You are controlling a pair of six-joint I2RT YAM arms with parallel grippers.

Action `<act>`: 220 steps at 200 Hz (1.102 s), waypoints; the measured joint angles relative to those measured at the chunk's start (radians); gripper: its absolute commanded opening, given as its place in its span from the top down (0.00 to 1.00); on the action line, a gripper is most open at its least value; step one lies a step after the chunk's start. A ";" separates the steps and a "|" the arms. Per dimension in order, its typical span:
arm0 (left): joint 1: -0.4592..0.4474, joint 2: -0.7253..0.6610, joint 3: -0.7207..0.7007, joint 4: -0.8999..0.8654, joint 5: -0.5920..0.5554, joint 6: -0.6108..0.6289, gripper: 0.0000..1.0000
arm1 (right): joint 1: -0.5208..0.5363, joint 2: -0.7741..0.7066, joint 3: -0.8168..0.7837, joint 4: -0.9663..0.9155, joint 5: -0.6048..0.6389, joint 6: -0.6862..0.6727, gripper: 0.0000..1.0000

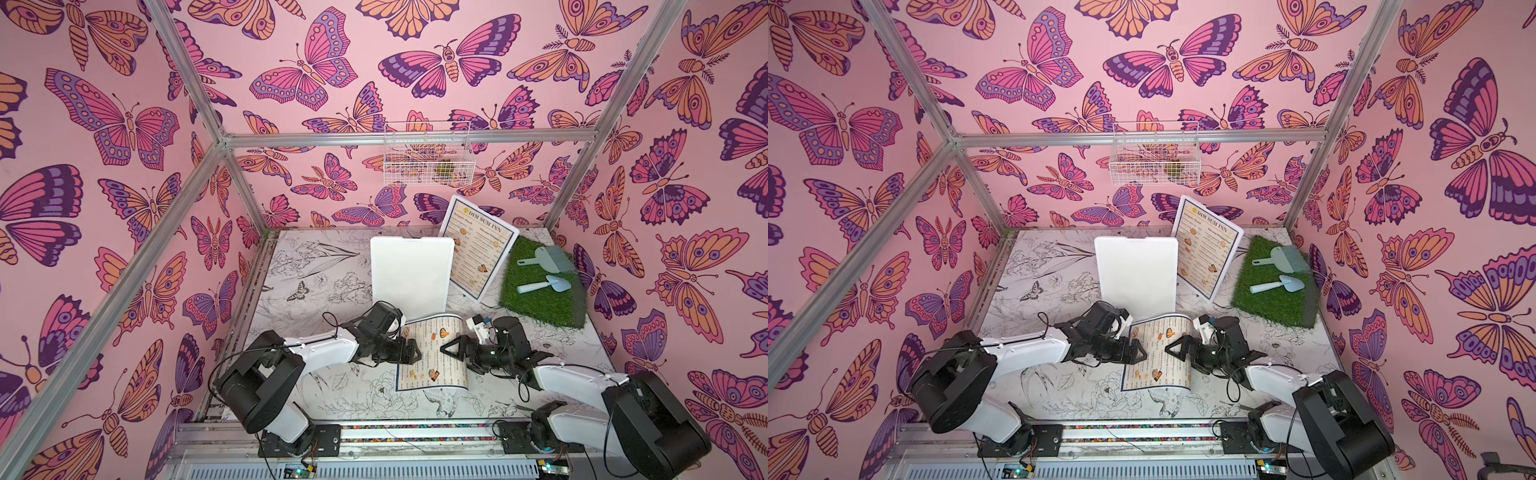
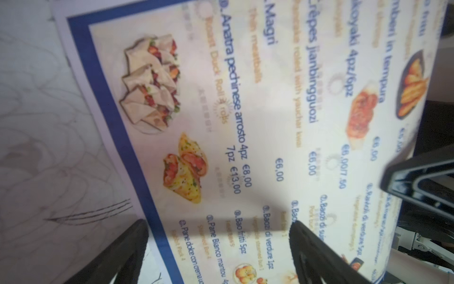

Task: Insert the menus into the narrow rack
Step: Pick up the menu from the center of the board.

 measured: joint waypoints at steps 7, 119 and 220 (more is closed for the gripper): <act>-0.005 0.007 0.006 0.001 0.000 0.001 0.08 | 0.004 0.006 0.003 0.004 0.000 0.000 0.01; -0.019 -0.003 0.011 -0.014 -0.032 0.011 0.07 | 0.027 0.033 0.016 -0.025 0.015 -0.006 0.36; 0.119 -0.301 0.283 -0.452 -0.108 0.218 0.00 | 0.027 -0.054 0.016 0.030 -0.064 -0.061 0.42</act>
